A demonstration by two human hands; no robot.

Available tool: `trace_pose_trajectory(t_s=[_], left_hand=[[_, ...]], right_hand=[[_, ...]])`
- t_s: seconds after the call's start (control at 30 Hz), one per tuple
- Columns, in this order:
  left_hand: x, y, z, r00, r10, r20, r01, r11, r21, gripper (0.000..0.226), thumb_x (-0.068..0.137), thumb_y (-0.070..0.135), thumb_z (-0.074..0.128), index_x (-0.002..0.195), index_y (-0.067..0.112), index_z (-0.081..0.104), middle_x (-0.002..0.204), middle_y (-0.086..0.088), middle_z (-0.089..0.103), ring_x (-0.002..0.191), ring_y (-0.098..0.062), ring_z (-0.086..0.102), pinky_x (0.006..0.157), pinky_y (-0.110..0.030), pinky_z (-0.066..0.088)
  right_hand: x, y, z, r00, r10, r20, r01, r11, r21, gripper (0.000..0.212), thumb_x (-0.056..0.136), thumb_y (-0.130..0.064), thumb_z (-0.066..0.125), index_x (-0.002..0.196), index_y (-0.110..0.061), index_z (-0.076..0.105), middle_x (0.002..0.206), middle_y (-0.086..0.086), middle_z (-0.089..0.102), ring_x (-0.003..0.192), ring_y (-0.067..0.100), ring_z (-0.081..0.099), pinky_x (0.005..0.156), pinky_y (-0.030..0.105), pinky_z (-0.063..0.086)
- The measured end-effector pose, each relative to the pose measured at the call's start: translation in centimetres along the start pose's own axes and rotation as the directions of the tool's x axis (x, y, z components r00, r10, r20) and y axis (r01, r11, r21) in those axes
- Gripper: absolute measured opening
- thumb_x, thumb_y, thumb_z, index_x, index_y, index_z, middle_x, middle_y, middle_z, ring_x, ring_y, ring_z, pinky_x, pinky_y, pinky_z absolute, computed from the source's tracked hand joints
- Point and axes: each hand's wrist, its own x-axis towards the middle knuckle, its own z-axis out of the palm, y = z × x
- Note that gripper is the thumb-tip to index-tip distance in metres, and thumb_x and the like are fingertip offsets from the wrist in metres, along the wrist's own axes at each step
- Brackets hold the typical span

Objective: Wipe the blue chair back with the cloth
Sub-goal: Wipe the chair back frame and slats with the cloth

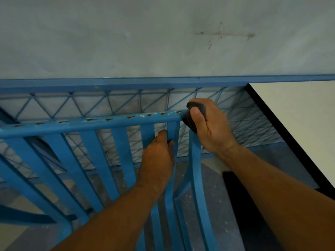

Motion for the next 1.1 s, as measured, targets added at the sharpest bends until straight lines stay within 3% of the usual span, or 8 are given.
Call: trace_pose_trajectory(t_s=[0.17, 0.3, 0.4, 0.5, 0.73, 0.9, 1.0, 1.1], left_hand=[[0.0, 0.1, 0.0, 1.0, -0.027, 0.005, 0.027, 1.0, -0.001, 0.014, 0.095, 0.02, 0.053, 0.105, 0.012, 0.056, 0.086, -0.006, 0.066, 0.075, -0.021, 0.064, 0.064, -0.032, 0.054], [0.0, 0.1, 0.1, 0.998, -0.058, 0.024, 0.058, 0.998, 0.009, 0.016, 0.096, 0.023, 0.051, 0.107, 0.013, 0.055, 0.089, -0.005, 0.066, 0.077, -0.021, 0.064, 0.064, -0.03, 0.052], [0.2, 0.2, 0.0, 0.997, -0.06, 0.047, 0.06, 0.998, 0.022, 0.017, 0.096, 0.024, 0.05, 0.107, 0.012, 0.055, 0.089, -0.005, 0.066, 0.078, -0.021, 0.064, 0.066, -0.032, 0.053], [0.3, 0.4, -0.3, 0.994, -0.079, 0.069, 0.078, 0.997, 0.01, 0.015, 0.097, 0.023, 0.049, 0.105, 0.011, 0.055, 0.088, -0.003, 0.064, 0.078, -0.019, 0.062, 0.064, -0.028, 0.049], [-1.1, 0.5, -2.0, 0.984, -0.111, 0.137, 0.118, 0.992, -0.038, 0.033, 0.098, 0.011, 0.04, 0.128, 0.02, 0.05, 0.094, 0.002, 0.065, 0.07, -0.006, 0.06, 0.057, -0.013, 0.046], [-2.9, -0.1, -4.0, 0.988, -0.154, 0.016, 0.155, 0.978, -0.136, 0.035, 0.097, 0.012, 0.045, 0.131, 0.017, 0.053, 0.122, 0.003, 0.063, 0.107, -0.005, 0.058, 0.094, -0.019, 0.046], [-3.0, -0.9, -5.0, 0.982, -0.189, -0.023, 0.185, 0.974, -0.129, 0.027, 0.095, 0.013, 0.049, 0.119, 0.019, 0.06, 0.096, 0.008, 0.067, 0.08, -0.003, 0.062, 0.075, -0.018, 0.054], [-2.8, -1.7, -6.1, 0.982, -0.181, -0.059, 0.175, 0.98, -0.096, 0.02, 0.095, 0.015, 0.049, 0.109, 0.019, 0.063, 0.086, 0.013, 0.063, 0.074, -0.002, 0.058, 0.068, -0.009, 0.046]], right_hand=[[2.0, 1.4, -2.0, 0.913, -0.224, 0.342, 0.306, 0.928, -0.211, 0.066, 0.094, -0.059, 0.037, 0.131, -0.007, 0.051, 0.118, 0.01, 0.059, 0.105, 0.026, 0.057, 0.089, 0.037, 0.047], [2.6, 1.0, -2.4, 0.869, -0.286, 0.404, 0.414, 0.867, -0.278, 0.064, 0.092, -0.06, 0.041, 0.129, -0.01, 0.053, 0.112, 0.01, 0.062, 0.095, 0.031, 0.061, 0.078, 0.044, 0.053], [3.0, -0.1, -2.3, 0.91, -0.185, 0.37, 0.289, 0.924, -0.249, 0.053, 0.091, -0.062, 0.036, 0.111, -0.022, 0.063, 0.093, 0.0, 0.064, 0.083, 0.019, 0.06, 0.071, 0.034, 0.049], [4.0, -1.2, -2.2, 0.919, -0.022, 0.395, 0.13, 0.96, -0.249, 0.053, 0.094, -0.064, 0.026, 0.065, -0.028, 0.052, 0.063, -0.009, 0.053, 0.059, 0.01, 0.05, 0.062, 0.03, 0.037], [7.5, -3.1, -2.8, 0.693, 0.416, 0.588, -0.246, 0.904, -0.35, 0.069, 0.097, -0.062, 0.028, 0.062, -0.011, 0.06, 0.07, 0.005, 0.057, 0.066, 0.014, 0.054, 0.068, 0.032, 0.036], [3.9, -2.3, -1.5, 0.936, 0.242, 0.254, -0.225, 0.97, -0.096, 0.043, 0.101, -0.047, 0.037, 0.072, -0.021, 0.054, 0.071, 0.0, 0.059, 0.064, 0.01, 0.052, 0.061, 0.029, 0.035], [1.4, -1.4, -1.0, 0.985, 0.096, 0.144, -0.09, 0.995, -0.047, 0.034, 0.095, -0.047, 0.046, 0.108, -0.018, 0.057, 0.093, -0.004, 0.056, 0.077, 0.007, 0.048, 0.069, 0.008, 0.036], [0.5, 0.4, -1.0, 0.963, -0.192, 0.188, 0.231, 0.948, -0.218, 0.054, 0.091, -0.048, 0.051, 0.123, -0.003, 0.057, 0.112, 0.012, 0.059, 0.101, 0.023, 0.051, 0.094, 0.019, 0.035]])
